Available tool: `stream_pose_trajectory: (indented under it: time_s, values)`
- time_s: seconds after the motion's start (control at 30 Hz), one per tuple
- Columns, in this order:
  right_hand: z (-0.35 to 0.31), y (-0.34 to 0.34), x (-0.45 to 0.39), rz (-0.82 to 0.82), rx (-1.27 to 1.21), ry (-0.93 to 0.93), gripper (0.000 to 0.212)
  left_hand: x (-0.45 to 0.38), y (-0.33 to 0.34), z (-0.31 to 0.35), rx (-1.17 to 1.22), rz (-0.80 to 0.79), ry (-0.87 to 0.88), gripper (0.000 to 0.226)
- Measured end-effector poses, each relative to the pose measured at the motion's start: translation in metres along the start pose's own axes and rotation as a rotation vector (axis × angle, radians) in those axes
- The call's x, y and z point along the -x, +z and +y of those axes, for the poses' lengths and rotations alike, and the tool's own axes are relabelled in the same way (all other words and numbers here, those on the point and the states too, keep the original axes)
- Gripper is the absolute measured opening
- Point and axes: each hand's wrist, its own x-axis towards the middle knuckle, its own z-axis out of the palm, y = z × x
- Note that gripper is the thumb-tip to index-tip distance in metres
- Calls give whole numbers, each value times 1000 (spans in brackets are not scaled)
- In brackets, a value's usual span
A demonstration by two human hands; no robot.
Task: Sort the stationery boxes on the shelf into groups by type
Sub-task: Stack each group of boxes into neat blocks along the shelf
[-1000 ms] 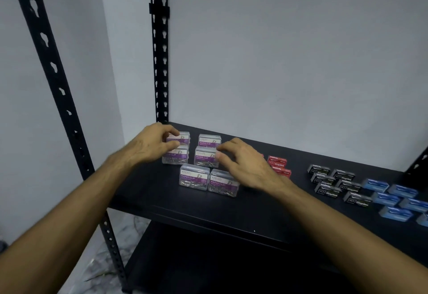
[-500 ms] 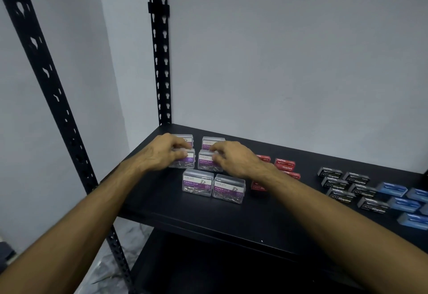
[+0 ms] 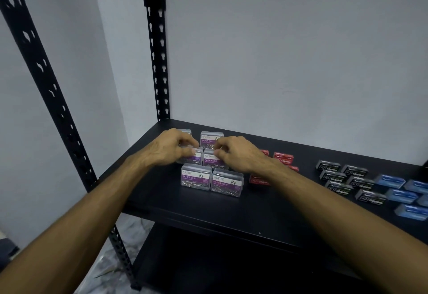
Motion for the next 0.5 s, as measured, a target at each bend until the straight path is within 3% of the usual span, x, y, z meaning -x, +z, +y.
stream_pose_trajectory:
  time_s: [0.5]
  values:
    - [7, -11, 40, -18, -36, 30, 26, 11, 8, 17, 69, -112, 35, 18]
